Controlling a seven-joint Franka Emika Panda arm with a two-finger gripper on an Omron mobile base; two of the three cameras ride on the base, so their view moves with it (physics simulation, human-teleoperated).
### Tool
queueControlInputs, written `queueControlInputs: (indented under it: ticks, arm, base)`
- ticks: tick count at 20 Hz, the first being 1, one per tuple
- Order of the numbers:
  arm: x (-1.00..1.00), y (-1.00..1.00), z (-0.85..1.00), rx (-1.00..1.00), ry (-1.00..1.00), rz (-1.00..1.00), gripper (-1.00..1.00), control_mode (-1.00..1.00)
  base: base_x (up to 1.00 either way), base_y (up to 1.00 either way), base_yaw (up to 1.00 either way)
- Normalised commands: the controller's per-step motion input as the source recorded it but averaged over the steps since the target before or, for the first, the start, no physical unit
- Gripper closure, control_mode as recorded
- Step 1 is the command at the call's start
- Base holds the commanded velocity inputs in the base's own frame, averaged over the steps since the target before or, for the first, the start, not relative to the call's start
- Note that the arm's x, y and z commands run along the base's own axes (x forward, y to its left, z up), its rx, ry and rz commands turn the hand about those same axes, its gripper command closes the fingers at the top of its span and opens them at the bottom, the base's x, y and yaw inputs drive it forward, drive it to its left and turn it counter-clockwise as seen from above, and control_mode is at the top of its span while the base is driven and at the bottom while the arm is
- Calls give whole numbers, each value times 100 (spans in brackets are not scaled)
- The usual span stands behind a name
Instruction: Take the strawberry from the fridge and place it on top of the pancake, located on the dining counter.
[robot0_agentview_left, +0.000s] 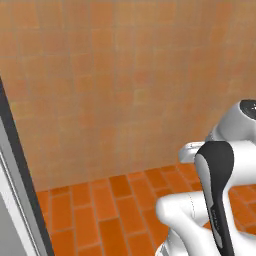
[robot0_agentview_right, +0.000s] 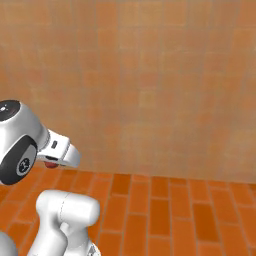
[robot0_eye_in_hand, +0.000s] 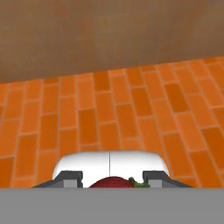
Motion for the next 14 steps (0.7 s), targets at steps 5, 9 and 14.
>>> queueControlInputs:
  ticks: [5,9,14]
  arm:
    - [0,0,0,0,0,0,100,100]
    - [0,0,0,0,0,0,100,100]
    - [0,0,0,0,0,0,100,100]
  base:
    - [99,-6,0]
    - [89,-50,-1]
    - [87,-61,-15]
